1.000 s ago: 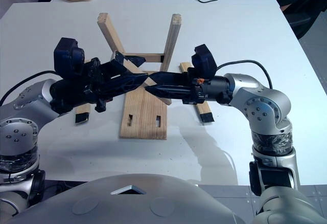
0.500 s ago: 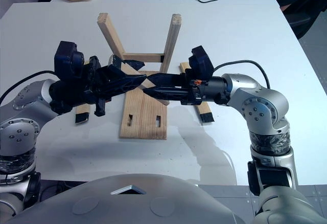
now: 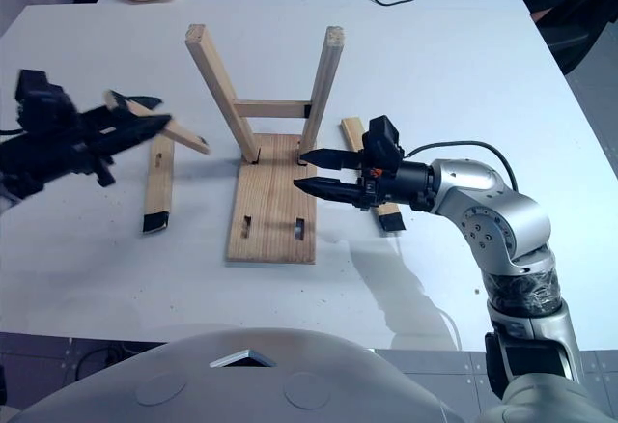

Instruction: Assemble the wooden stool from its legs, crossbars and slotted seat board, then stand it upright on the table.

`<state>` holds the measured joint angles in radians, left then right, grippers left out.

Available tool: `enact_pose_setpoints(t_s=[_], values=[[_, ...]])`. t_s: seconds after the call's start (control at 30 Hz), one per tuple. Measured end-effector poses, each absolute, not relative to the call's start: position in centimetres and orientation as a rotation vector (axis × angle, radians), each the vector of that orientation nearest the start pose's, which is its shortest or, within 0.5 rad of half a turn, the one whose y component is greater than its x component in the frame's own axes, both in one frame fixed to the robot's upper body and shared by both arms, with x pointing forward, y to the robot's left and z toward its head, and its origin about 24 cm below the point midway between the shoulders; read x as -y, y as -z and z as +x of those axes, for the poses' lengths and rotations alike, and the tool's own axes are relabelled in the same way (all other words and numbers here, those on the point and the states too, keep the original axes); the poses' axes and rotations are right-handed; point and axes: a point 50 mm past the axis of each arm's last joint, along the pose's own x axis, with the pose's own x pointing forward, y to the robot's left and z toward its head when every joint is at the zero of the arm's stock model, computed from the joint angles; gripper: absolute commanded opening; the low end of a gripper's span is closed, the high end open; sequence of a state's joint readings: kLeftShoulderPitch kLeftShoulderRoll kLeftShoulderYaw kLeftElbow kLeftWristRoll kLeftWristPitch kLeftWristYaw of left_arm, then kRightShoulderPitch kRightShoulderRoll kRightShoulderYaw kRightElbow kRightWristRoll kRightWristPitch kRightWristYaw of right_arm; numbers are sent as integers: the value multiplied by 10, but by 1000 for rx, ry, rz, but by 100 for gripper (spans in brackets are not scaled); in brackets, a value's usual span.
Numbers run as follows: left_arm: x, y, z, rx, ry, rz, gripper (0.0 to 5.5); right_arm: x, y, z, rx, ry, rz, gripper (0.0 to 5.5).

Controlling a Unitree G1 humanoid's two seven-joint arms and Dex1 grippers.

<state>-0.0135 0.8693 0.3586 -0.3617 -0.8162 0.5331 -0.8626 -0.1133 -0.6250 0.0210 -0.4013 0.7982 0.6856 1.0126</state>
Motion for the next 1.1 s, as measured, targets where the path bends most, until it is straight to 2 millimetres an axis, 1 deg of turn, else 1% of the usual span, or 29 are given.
enact_pose_setpoints(t_s=[0.07, 0.1, 0.2, 0.23, 0.3, 0.47, 0.67, 0.77, 0.9, 1.1], values=[[-283, -177, 230, -104, 767, 254, 130, 160, -125, 214, -238, -1323, 181, 243], [-294, -171, 233, -128, 752, 335, 130, 160, -124, 214, -238, -1314, 181, 243], [-310, -150, 236, -183, 793, 481, 130, 160, -122, 214, -237, -1294, 173, 243], [-313, -143, 237, -199, 815, 500, 130, 159, -121, 214, -232, -1290, 166, 243], [-314, -139, 239, -184, 848, 512, 130, 156, -120, 214, -229, -1290, 156, 243], [-311, -139, 243, -109, 919, 542, 130, 155, -118, 215, -228, -1286, 146, 243], [-316, -131, 241, -111, 935, 543, 130, 156, -116, 215, -232, -1279, 140, 243], [-316, -116, 244, -129, 932, 533, 130, 156, -115, 215, -238, -1275, 136, 243], [-310, -107, 247, -104, 946, 527, 130, 153, -113, 215, -238, -1281, 149, 243], [-309, -105, 247, -96, 962, 543, 130, 152, -112, 215, -235, -1280, 153, 243]])
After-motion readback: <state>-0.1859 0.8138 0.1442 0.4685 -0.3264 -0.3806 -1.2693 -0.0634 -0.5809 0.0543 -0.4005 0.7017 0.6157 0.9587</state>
